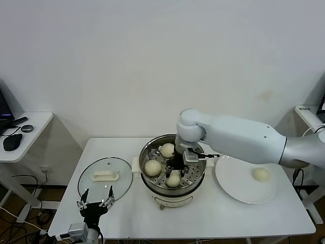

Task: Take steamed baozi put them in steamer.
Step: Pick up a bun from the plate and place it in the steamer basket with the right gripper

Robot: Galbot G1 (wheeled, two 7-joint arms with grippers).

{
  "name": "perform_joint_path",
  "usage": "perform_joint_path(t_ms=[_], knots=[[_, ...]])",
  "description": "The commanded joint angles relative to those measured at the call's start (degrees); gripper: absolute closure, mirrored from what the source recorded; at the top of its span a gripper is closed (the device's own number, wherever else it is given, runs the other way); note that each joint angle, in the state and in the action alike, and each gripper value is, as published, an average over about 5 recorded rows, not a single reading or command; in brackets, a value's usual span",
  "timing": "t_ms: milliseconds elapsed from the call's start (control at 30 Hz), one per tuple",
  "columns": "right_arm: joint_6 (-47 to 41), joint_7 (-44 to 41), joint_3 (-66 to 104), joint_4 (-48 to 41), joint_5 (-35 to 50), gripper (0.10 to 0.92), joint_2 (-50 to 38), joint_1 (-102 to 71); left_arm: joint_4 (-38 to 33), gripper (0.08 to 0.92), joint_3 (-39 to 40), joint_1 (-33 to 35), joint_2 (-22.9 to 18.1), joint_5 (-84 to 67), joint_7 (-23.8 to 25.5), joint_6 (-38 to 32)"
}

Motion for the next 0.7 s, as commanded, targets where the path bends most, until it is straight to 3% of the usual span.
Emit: perform_joint_path(t_ms=[33, 167, 333, 500, 600, 700], knots=[[-0.78, 2.15, -0.85, 0.45, -0.84, 0.510, 0.65, -0.45, 0.11, 0.177, 0.03, 0.01, 0.02, -0.04, 0.02, -0.01], [-3.52, 3.35, -0.71, 0.47, 1.04, 0.477, 0.66, 0.67, 0.15, 0.177, -0.02, -0.02, 0.09, -0.12, 0.02, -0.01], [-8.82, 2.82, 0.55, 0.78, 5.37, 0.356, -0.88, 3.47, 0.11, 0.177, 0.04, 0.00, 0.08, -0.14, 0.01, -0.01], [-15.34, 1.21, 1.38, 0.39, 14.98, 0.230, -4.58, 7.75, -0.15, 0.177, 0.10, 0.16, 0.16, -0.25, 0.00, -0.03], [-16.17, -0.21, 1.45, 0.44, 19.03, 0.206, -6.57, 10.34, -0.31, 0.177, 0.19, 0.18, 0.23, -0.33, 0.02, -0.03], [-22.42, -1.45, 1.70, 0.32, 21.65, 0.203, -9.42, 12.85, -0.22, 0.177, 0.39, 0.04, 0.29, -0.33, 0.05, 0.00]])
